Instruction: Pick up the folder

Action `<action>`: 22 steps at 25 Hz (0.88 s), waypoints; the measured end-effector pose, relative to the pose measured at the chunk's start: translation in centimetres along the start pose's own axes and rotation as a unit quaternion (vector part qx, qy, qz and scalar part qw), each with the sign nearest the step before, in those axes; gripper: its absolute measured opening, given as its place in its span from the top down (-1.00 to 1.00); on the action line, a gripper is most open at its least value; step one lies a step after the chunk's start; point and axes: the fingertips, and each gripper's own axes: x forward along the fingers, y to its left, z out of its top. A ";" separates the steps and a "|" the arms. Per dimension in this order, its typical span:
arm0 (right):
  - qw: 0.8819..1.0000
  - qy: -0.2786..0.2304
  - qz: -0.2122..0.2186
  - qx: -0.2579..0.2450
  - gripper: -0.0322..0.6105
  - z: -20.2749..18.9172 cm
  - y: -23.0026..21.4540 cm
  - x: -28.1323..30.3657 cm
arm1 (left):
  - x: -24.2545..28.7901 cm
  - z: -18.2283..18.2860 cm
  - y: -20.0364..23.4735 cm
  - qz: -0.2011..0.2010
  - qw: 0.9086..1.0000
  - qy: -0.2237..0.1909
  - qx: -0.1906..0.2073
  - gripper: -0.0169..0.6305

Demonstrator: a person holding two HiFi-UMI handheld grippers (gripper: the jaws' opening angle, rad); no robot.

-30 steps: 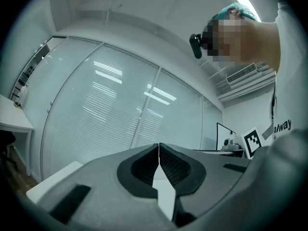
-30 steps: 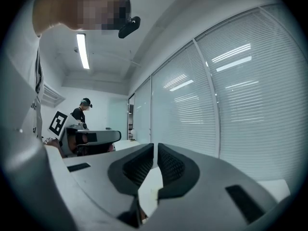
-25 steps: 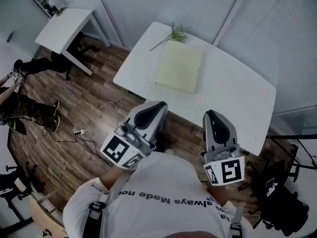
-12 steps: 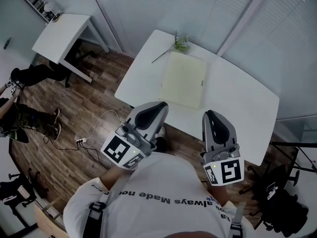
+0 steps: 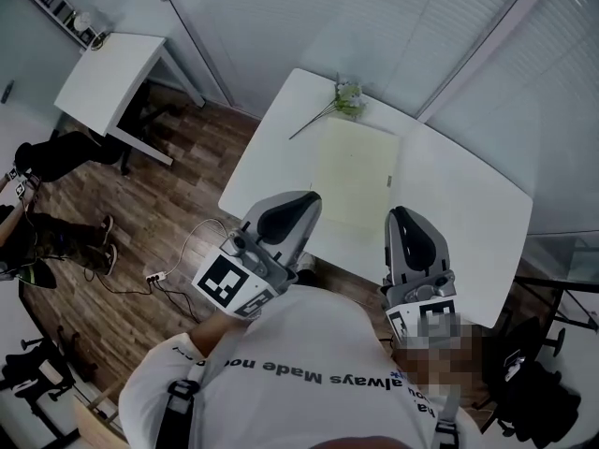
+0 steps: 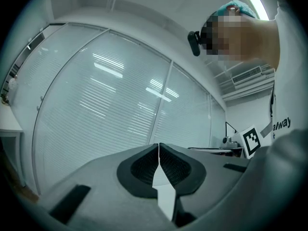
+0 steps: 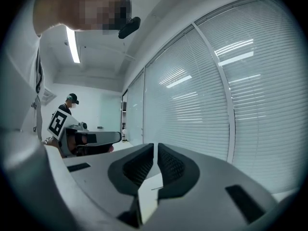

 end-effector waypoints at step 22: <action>1.000 -0.003 -0.009 -0.002 0.80 0.3 -1.8 4.6 | 3.0 0.3 4.2 -0.011 1.000 0.001 -0.003 0.91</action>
